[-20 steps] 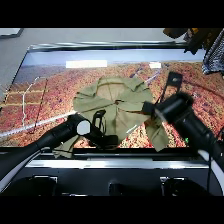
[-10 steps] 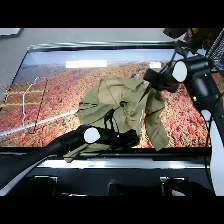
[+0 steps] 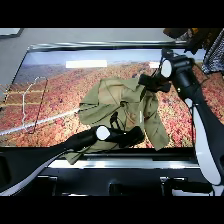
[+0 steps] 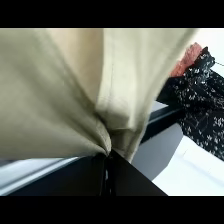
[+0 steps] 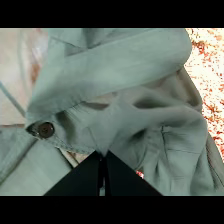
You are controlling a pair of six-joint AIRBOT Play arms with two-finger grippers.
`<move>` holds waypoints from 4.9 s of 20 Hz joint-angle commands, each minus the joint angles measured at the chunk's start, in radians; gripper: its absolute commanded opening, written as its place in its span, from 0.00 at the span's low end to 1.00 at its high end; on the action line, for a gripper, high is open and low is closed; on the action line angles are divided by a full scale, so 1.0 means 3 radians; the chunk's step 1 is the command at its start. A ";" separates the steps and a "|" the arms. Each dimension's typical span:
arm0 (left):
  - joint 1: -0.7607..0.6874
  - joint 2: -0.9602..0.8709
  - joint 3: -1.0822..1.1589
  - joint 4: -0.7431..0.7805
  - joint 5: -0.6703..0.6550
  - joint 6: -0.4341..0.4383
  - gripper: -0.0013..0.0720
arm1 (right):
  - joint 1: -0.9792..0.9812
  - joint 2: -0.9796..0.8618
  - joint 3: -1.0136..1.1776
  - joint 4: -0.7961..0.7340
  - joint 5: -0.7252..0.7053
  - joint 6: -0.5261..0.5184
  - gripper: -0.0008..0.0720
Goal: Fold the clothes and pants, and hang the long-sleeved shirts on hangers.
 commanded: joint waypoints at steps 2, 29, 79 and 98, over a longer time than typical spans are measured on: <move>0.0005 -0.0465 0.0408 -0.0065 -0.0114 0.0120 0.05 | -0.0003 -0.0294 0.0008 -0.0014 0.0022 -0.0062 0.05; 0.1776 0.0281 0.0721 0.2333 -0.0834 0.2756 0.77 | -0.1253 0.2167 -0.2972 0.1504 0.0716 0.0145 0.86; 0.0985 -0.1294 0.1403 -0.0698 0.0043 0.1381 0.95 | -0.1246 0.1795 -0.4069 0.2282 -0.0868 0.0039 0.05; 0.0797 -0.1518 0.1495 -0.1287 0.0570 0.1394 0.55 | -0.1246 0.1795 -0.4069 0.2190 -0.0866 0.0017 0.05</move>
